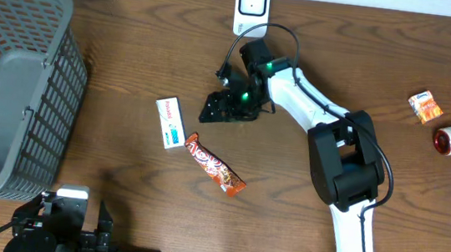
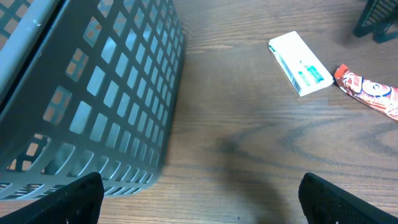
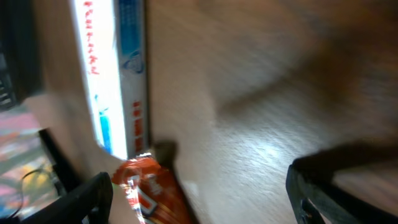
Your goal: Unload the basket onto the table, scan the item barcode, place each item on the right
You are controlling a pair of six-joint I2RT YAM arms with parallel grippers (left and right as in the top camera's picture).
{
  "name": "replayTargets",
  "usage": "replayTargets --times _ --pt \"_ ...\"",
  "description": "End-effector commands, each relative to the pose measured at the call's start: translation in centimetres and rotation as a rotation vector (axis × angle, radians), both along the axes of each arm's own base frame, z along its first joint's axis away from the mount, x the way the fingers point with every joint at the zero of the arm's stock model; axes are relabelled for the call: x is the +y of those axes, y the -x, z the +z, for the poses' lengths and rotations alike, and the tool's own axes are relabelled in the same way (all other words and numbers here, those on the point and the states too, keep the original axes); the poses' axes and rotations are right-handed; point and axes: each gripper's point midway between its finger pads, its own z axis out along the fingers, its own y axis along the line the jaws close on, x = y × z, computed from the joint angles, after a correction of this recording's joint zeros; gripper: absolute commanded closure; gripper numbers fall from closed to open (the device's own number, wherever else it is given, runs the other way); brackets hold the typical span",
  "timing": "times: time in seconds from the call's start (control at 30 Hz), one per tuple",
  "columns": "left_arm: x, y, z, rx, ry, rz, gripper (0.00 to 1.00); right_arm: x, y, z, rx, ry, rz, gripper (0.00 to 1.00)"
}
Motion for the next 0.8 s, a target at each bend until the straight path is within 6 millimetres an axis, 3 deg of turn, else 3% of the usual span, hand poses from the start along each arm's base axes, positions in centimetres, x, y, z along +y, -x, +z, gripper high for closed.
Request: replayTargets --times 0.0,0.07,0.27,0.33,0.4,0.53,0.67,0.77 --pt "-0.2 0.1 0.2 -0.01 0.005 -0.009 0.01 -5.1 -1.2 -5.2 -0.039 0.322 -0.021 0.06" --pt "-0.2 0.1 0.2 -0.01 0.005 -0.009 0.01 -5.2 -1.3 -3.4 -0.067 0.35 0.001 0.02" --pt "-0.2 0.1 0.2 -0.01 0.005 -0.009 0.01 -7.6 -1.4 5.1 -0.308 0.579 -0.039 0.01" --pt "-0.1 0.1 0.2 -0.01 0.005 -0.009 0.01 -6.9 0.4 8.1 -0.392 0.622 -0.015 0.01" --pt "-0.1 0.1 0.2 -0.01 0.005 -0.009 0.01 -6.2 3.0 9.6 -0.435 0.64 0.011 0.02" --pt "-0.1 0.1 0.2 -0.01 0.005 -0.009 0.01 -6.2 7.1 9.4 -0.553 0.712 0.015 0.02" --pt "-0.1 0.1 0.2 -0.01 0.005 -0.009 0.01 -4.9 11.6 6.4 -0.63 0.702 0.104 0.01" --pt "-0.1 0.1 0.2 -0.01 0.005 -0.009 0.01 -5.4 13.8 3.5 -0.681 0.759 0.137 0.01"
